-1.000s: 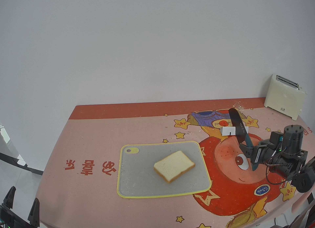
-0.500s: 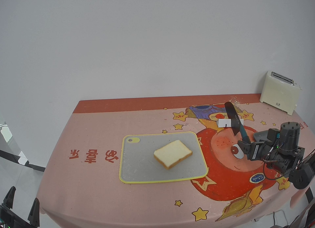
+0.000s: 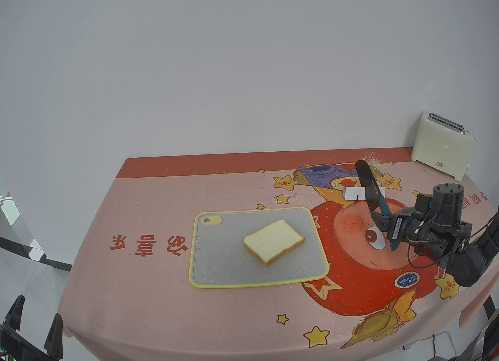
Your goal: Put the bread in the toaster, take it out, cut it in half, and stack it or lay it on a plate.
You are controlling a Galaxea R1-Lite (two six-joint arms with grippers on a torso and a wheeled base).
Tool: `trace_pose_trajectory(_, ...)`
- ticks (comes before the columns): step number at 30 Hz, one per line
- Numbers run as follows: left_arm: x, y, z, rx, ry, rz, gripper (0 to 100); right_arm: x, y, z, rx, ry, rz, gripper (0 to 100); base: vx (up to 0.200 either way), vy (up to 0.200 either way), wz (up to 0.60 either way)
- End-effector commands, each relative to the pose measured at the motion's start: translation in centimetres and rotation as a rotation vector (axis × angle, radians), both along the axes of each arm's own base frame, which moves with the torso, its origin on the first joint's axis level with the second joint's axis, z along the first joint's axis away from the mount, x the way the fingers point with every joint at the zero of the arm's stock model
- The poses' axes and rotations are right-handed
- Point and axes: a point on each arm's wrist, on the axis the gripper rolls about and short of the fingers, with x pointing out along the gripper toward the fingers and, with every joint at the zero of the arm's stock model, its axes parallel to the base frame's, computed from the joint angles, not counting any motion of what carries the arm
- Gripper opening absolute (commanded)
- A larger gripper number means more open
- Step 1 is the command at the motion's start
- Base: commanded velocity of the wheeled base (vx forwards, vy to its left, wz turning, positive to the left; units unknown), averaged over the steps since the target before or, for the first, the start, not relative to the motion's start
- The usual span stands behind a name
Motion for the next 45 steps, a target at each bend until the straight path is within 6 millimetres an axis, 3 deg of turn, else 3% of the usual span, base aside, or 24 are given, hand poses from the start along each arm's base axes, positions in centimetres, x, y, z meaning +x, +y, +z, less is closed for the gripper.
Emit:
trace_pose_trajectory(1,0.1,0.0,-0.5,-0.001,0.017,0.001,100,1.1,0.2,-1.2,-0.009,0.029,-0.004,100,0.000,0.000,0.00)
trace_pose_trajectory(10,0.1,0.0,-0.5,-0.001,0.018,0.001,100,2.3,0.2,-1.9,-0.013,0.040,-0.016,100,0.000,0.000,0.00)
trace_pose_trajectory(24,0.1,0.0,-0.5,-0.001,0.017,0.001,100,2.4,0.0,-1.5,-0.012,0.026,-0.022,100,0.000,0.000,0.00)
trace_pose_trajectory(25,0.1,0.0,-0.5,-0.001,0.017,0.001,100,2.4,0.0,-1.6,-0.013,0.028,-0.022,0,0.000,0.000,0.00)
trace_pose_trajectory(39,0.1,0.0,-0.5,-0.001,0.017,0.001,100,2.1,0.2,-0.2,0.004,-0.017,-0.009,0,0.000,0.000,0.00)
trace_pose_trajectory(45,0.1,0.0,-0.5,-0.001,0.018,0.001,100,1.5,0.0,1.7,0.008,-0.079,0.004,0,0.000,0.000,0.00)
